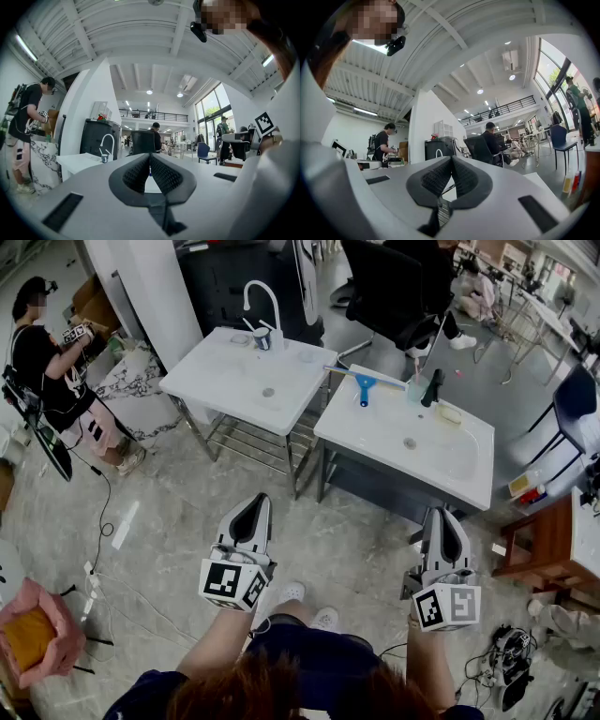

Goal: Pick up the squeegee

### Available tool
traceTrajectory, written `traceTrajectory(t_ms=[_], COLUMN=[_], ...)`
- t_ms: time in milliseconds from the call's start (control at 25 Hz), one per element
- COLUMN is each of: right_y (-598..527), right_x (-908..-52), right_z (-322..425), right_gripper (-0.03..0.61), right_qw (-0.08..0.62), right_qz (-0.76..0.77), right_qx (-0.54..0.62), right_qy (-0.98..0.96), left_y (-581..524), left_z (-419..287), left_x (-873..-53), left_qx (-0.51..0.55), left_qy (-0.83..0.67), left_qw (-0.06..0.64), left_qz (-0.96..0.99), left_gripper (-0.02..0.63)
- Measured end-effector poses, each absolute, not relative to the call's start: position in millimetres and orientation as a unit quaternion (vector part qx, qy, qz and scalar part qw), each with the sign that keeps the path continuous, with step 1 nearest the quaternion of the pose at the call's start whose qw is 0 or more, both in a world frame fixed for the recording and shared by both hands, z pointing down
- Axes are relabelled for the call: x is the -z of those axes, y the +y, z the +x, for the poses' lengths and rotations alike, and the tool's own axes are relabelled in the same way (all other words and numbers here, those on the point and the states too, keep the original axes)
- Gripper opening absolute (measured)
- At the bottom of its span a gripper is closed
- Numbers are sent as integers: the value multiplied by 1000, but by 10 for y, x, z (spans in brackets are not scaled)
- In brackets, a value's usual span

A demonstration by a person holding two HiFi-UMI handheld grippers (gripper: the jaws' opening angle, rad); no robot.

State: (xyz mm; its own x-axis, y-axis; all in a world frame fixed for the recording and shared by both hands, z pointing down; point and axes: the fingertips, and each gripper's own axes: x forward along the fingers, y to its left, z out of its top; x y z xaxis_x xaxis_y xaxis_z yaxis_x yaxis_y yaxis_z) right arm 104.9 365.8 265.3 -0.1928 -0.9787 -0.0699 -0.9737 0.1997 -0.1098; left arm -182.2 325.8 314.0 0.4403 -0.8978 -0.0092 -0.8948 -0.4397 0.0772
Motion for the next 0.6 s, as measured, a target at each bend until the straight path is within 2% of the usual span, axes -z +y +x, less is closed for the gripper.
traceTrajectory(t_ms=[600], right_y=[3720], right_x=[-2752], right_z=[1370], right_gripper=[15], right_qw=[105], right_qz=[-624], right_qx=[34], right_qy=[774], left_y=[3274], left_z=[-1574], left_x=[-3149], left_qx=[20], left_qy=[-533], left_qw=[25], left_qz=[846], left_gripper=[25])
